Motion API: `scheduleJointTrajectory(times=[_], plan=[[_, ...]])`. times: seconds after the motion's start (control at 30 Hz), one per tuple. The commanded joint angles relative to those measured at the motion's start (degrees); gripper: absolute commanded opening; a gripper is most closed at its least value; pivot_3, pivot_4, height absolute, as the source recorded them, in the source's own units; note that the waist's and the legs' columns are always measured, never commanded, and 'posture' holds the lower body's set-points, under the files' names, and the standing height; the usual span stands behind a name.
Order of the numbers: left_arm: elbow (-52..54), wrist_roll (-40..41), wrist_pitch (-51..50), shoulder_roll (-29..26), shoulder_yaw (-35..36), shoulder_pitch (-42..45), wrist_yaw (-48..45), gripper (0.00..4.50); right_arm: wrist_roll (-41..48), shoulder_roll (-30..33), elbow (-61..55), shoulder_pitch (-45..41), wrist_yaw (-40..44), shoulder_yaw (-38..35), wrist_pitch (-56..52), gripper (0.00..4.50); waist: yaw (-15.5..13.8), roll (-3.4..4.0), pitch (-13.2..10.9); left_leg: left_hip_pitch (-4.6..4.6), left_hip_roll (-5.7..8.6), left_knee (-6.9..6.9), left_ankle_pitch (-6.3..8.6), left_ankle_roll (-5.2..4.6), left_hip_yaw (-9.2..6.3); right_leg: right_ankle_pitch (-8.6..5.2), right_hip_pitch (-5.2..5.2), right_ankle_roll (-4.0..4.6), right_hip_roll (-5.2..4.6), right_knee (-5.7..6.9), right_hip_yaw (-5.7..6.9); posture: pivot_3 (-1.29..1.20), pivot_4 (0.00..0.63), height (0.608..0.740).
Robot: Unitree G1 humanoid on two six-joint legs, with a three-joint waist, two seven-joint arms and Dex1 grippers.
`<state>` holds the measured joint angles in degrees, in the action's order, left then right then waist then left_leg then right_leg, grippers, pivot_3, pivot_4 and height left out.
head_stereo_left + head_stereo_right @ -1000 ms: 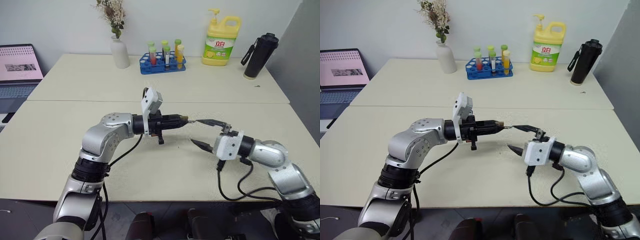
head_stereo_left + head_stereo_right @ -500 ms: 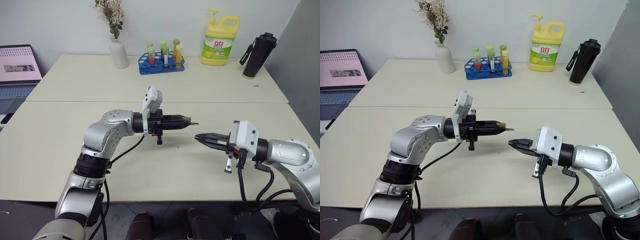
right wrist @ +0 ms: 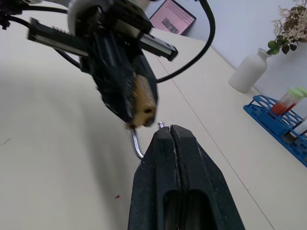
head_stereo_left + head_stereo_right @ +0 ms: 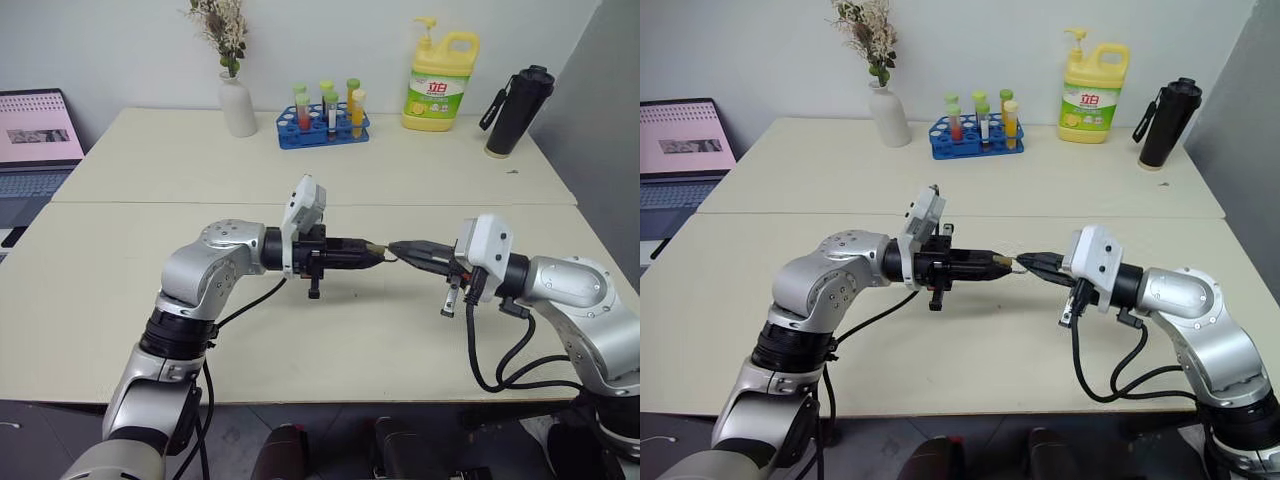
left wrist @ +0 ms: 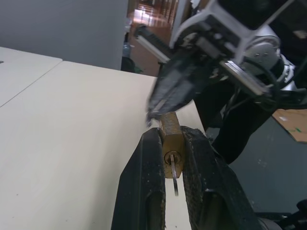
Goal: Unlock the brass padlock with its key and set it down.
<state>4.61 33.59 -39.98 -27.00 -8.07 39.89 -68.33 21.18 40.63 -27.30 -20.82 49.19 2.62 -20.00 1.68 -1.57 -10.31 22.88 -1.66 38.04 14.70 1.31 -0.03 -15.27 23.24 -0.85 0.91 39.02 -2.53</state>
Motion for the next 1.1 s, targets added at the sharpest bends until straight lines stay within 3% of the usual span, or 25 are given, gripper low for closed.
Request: scheduleJointTrajectory(times=[0.03, 0.43, 1.1], plan=[[2.57, 1.40, -0.16, -0.54, 0.27, -0.29, -0.70, 0.18, -0.74, 0.75, 1.26, -1.57, 2.64, 0.01, 3.03, 0.00, 0.01, 0.00, 0.00, 0.00, 0.00, 0.00, 0.00, 0.00, 0.00, 0.00, 0.00, 0.00, 0.00, 0.00, 0.00, 0.00, 0.150, 0.740], [3.03, 2.56, -1.55, -0.82, 0.77, -0.16, -0.55, 0.18, -1.99, 0.13, 4.52, -3.00, 8.24, 3.35, 6.28, 0.00, 0.01, 0.00, 0.00, 0.00, 0.00, 0.00, 0.00, 0.00, 0.00, 0.00, 0.00, 0.00, 0.00, 0.00, 0.01, 0.00, 0.150, 0.740], [2.54, 4.04, -3.63, -0.96, 1.32, -0.33, 0.65, 0.18, -4.01, 0.66, 6.19, -1.10, 9.14, 3.40, 6.83, 0.00, 0.00, 0.00, 0.00, 0.00, 0.00, 0.00, 0.00, 0.00, -0.01, 0.00, 0.00, 0.00, 0.00, 0.00, 0.00, 0.00, 0.150, 0.740]])
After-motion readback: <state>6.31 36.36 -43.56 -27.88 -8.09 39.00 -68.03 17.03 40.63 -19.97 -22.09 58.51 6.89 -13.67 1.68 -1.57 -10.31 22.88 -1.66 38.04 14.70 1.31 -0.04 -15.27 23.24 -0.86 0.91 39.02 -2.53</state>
